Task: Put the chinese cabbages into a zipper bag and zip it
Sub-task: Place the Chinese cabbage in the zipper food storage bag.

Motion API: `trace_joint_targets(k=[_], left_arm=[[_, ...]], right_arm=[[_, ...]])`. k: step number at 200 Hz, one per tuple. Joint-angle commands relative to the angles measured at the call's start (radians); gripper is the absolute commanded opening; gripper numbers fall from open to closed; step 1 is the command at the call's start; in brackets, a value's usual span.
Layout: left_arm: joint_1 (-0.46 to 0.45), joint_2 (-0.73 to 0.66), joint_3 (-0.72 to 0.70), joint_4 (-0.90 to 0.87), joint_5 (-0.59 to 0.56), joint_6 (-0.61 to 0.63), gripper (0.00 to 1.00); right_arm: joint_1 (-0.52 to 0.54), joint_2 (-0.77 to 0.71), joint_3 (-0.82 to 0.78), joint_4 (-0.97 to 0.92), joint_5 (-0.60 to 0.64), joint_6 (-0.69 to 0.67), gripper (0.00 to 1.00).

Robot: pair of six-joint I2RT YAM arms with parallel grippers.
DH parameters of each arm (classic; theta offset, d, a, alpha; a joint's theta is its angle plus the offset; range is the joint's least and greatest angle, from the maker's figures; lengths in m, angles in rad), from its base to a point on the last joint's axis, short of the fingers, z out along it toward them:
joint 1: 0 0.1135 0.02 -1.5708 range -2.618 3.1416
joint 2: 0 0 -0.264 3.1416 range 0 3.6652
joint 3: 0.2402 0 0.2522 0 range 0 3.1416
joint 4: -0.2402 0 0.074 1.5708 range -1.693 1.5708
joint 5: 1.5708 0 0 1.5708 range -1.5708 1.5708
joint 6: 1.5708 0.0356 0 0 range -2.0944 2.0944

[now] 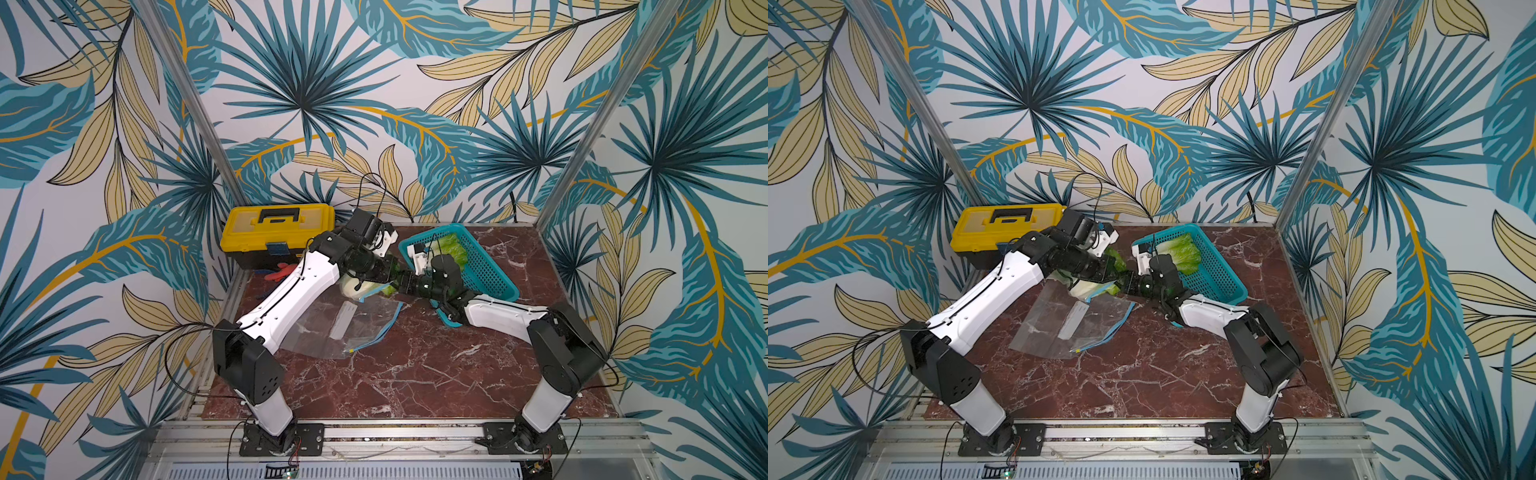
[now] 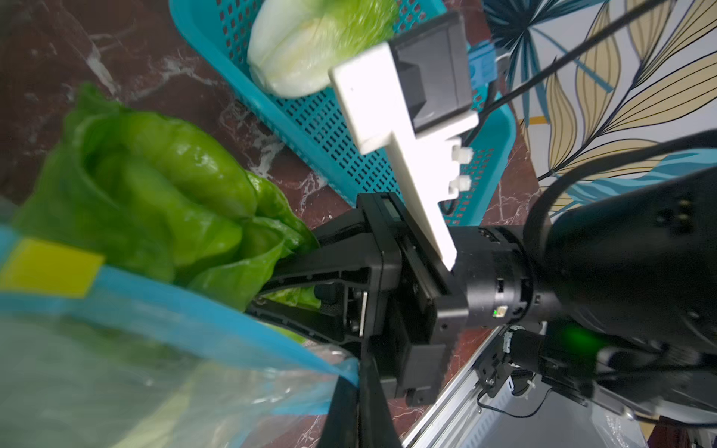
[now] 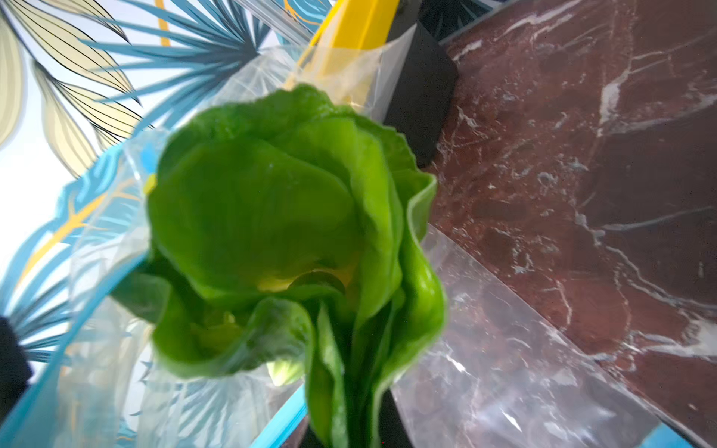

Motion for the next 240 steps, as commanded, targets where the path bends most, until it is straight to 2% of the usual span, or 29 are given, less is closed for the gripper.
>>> trace_joint_targets(k=[1, 21, 49, 73, 84, 106, 138, 165, 191, 200, 220, 240], left_arm=[[-0.025, -0.019, 0.062, 0.006, 0.134, -0.019, 0.04], [-0.042, -0.030, 0.059, 0.003, 0.095, -0.007, 0.18], [-0.064, -0.045, 0.043, -0.039, -0.003, 0.042, 0.36], [-0.062, -0.097, -0.026, -0.043, -0.085, 0.065, 0.52], [-0.059, -0.114, -0.050, -0.043, -0.104, 0.066, 0.56], [-0.055, -0.156, -0.091, -0.044, -0.133, 0.082, 0.63], [0.008, -0.258, -0.140, -0.072, -0.213, 0.099, 0.68], [0.029, -0.309, -0.206, -0.113, -0.370, 0.134, 0.66], [0.022, -0.292, -0.285, -0.110, -0.449, 0.154, 0.60], [0.018, -0.279, -0.295, -0.111, -0.516, 0.156, 0.58], [0.031, -0.263, -0.310, -0.109, -0.609, 0.104, 0.53], [0.069, -0.247, -0.314, -0.107, -0.607, 0.045, 0.60]], right_arm=[[-0.037, -0.101, -0.051, 0.198, -0.060, 0.177, 0.00], [-0.053, -0.150, -0.068, 0.177, -0.061, 0.285, 0.00], [-0.049, -0.138, -0.064, 0.141, -0.024, 0.485, 0.00], [-0.024, -0.104, -0.020, 0.021, 0.005, 0.504, 0.00], [-0.003, -0.084, -0.003, -0.015, 0.030, 0.519, 0.00], [0.027, -0.047, -0.018, 0.063, 0.119, 0.621, 0.00], [0.047, 0.015, 0.052, 0.020, 0.191, 0.674, 0.00], [0.070, 0.039, 0.093, -0.036, 0.239, 0.693, 0.00], [0.072, 0.049, 0.115, -0.055, 0.247, 0.722, 0.00], [0.072, 0.046, 0.124, -0.078, 0.253, 0.716, 0.00], [0.072, 0.050, 0.143, -0.110, 0.251, 0.720, 0.00], [0.072, 0.059, 0.157, -0.120, 0.246, 0.733, 0.00]])
